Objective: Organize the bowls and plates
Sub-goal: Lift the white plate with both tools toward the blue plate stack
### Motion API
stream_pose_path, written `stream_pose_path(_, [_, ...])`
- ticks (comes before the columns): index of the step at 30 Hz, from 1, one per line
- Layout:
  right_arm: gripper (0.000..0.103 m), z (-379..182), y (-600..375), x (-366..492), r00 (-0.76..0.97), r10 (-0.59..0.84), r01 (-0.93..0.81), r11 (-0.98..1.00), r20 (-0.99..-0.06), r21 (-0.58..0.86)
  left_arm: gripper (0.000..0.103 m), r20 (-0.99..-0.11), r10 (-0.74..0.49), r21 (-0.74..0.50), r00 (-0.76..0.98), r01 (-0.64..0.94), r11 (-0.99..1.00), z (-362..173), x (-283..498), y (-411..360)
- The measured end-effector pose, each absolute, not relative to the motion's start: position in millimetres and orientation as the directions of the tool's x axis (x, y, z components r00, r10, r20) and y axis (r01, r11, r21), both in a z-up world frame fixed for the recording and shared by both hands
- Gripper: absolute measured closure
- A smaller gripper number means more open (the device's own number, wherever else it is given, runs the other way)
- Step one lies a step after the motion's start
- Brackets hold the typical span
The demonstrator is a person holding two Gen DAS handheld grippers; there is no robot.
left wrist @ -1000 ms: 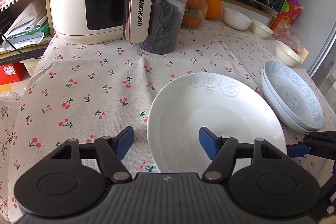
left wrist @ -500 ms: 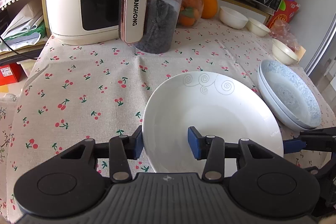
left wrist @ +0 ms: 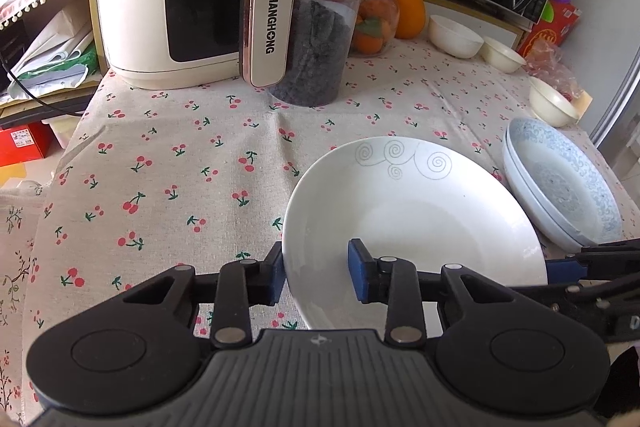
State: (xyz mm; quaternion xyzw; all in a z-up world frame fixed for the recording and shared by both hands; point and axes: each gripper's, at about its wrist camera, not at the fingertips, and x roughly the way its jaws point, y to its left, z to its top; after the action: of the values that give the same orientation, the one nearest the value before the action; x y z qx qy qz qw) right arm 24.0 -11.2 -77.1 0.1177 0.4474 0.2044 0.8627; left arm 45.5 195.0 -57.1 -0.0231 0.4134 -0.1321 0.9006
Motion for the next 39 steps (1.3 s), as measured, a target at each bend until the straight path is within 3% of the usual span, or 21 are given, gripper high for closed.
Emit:
stream_pose_path(3, [0.076, -76.3, -12.5, 24.6, 0.53, 0.433, -0.247, 0.902, -0.729, 0.355, 0.073, -0.738, -0.251, -0.145, 0.626, 0.215, 0.966, -56.8, 45.5, 195.2])
stream_pose_path(5, [0.078, -74.4, -13.2, 24.1, 0.537, 0.432, -0.256, 0.902, -0.724, 0.348, 0.074, -0.737, -0.246, -0.142, 0.629, 0.211, 0.967, -56.4, 45.3, 195.6])
stream_pose_path(39, [0.078, -28.1, -72.4, 37.4, 0.64, 0.415, -0.23, 0.906, -0.647, 0.354, 0.074, -0.662, -0.265, -0.141, 0.701, 0.231, 0.963, -15.9, 53.1, 146.3])
